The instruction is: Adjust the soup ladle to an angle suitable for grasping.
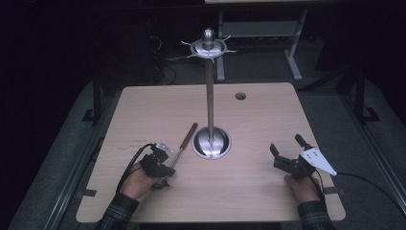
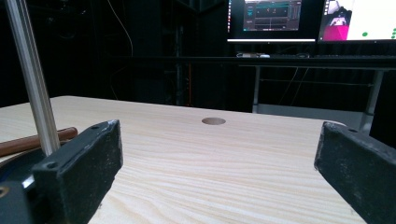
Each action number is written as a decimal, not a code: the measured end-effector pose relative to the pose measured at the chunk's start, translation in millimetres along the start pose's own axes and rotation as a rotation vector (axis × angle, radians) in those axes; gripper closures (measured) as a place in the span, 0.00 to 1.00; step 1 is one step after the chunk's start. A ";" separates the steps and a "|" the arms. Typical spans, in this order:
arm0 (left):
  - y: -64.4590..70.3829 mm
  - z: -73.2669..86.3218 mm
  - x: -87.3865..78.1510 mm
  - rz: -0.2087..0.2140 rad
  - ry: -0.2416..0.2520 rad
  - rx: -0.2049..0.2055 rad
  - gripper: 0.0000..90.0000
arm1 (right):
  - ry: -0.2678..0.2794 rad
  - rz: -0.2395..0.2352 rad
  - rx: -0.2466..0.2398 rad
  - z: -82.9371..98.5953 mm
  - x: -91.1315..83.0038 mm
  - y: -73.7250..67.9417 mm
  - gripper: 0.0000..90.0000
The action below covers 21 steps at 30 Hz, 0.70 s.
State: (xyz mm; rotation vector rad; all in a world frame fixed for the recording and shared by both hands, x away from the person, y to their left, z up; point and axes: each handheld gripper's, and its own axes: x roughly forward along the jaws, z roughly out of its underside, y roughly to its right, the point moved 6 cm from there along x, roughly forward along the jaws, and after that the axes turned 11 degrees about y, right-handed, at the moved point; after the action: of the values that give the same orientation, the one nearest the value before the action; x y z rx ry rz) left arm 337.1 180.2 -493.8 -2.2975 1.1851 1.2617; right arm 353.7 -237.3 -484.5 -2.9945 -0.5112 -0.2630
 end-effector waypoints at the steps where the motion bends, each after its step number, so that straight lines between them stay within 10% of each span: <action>1: -1.2 0.9 -0.8 -0.001 -0.007 -0.006 1.00 | 0.000 0.000 0.000 0.0 0.0 0.0 0.00; 21: -31.8 13.1 -19.5 -0.081 -0.038 -0.035 1.00 | 0.000 0.000 0.000 0.0 0.0 0.0 0.00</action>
State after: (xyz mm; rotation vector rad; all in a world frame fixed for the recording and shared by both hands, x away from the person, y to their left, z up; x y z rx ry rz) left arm 348.1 218.0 -490.5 -2.3112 1.0551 1.3006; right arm 353.7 -237.3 -484.5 -2.9942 -0.5111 -0.2631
